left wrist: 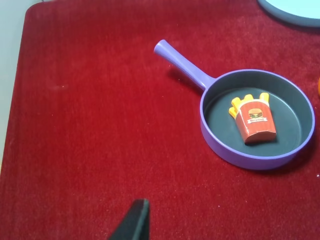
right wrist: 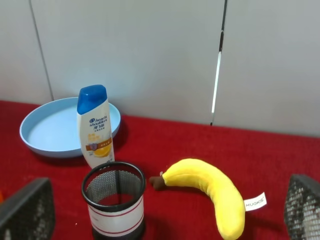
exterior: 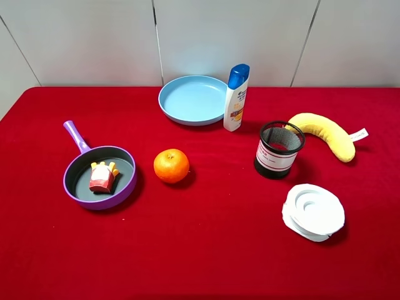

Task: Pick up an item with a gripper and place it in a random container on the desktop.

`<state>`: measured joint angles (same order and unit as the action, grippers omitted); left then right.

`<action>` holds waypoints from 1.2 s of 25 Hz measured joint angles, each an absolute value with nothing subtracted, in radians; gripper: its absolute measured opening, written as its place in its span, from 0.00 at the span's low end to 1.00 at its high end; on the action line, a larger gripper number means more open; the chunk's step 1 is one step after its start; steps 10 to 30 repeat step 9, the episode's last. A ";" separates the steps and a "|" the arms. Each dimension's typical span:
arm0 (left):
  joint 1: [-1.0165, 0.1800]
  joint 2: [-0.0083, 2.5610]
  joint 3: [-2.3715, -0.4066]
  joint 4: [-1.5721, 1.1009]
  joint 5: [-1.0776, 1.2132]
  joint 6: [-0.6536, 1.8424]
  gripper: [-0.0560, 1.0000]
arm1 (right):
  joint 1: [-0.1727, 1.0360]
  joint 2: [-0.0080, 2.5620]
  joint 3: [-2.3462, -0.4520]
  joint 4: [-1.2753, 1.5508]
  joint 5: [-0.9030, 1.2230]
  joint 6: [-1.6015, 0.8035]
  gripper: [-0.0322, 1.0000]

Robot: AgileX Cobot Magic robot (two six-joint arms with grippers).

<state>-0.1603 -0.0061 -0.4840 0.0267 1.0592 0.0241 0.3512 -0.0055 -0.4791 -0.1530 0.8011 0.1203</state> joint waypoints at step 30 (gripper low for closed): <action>-0.160 -0.006 -0.484 0.027 1.059 0.024 0.99 | 0.351 -0.005 -0.479 -0.153 0.804 0.120 0.70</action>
